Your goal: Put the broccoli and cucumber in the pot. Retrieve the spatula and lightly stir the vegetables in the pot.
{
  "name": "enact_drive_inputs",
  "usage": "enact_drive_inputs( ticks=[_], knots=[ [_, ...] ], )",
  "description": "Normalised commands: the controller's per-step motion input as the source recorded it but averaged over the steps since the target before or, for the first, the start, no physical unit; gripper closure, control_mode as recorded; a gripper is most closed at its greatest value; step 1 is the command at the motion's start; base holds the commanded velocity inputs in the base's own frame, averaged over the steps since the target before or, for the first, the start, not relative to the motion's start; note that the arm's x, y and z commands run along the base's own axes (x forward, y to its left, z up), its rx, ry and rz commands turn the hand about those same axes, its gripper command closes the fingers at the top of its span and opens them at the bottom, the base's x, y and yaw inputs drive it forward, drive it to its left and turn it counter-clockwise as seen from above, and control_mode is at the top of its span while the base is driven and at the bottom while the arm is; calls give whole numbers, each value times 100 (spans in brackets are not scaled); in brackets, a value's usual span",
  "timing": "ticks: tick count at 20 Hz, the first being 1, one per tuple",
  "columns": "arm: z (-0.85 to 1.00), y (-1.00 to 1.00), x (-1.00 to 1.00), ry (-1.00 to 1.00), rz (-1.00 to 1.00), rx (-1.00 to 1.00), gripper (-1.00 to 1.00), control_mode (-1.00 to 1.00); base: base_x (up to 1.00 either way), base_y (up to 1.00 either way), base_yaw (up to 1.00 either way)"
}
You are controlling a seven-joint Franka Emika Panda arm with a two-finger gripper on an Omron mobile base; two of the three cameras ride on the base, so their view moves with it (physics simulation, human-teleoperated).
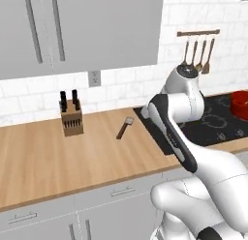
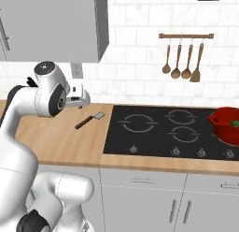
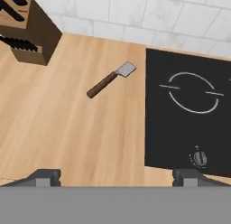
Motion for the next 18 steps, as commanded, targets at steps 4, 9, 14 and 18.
enact_drive_inputs(
  ticks=[4, 9, 14, 18],
  knots=[
    [0, 0, 0, 0, 0, 0, -100, 100, 16, 100, -3],
    [-7, 0, 1, 2, 0, -1, -100, -100, 29, 32, -6],
    [-52, -22, 0, 13, -4, -1, -100, -100, 0, 0, 0],
    [-51, -22, 1, 8, -5, 0, -100, -100, 0, 0, 0]
  ],
)
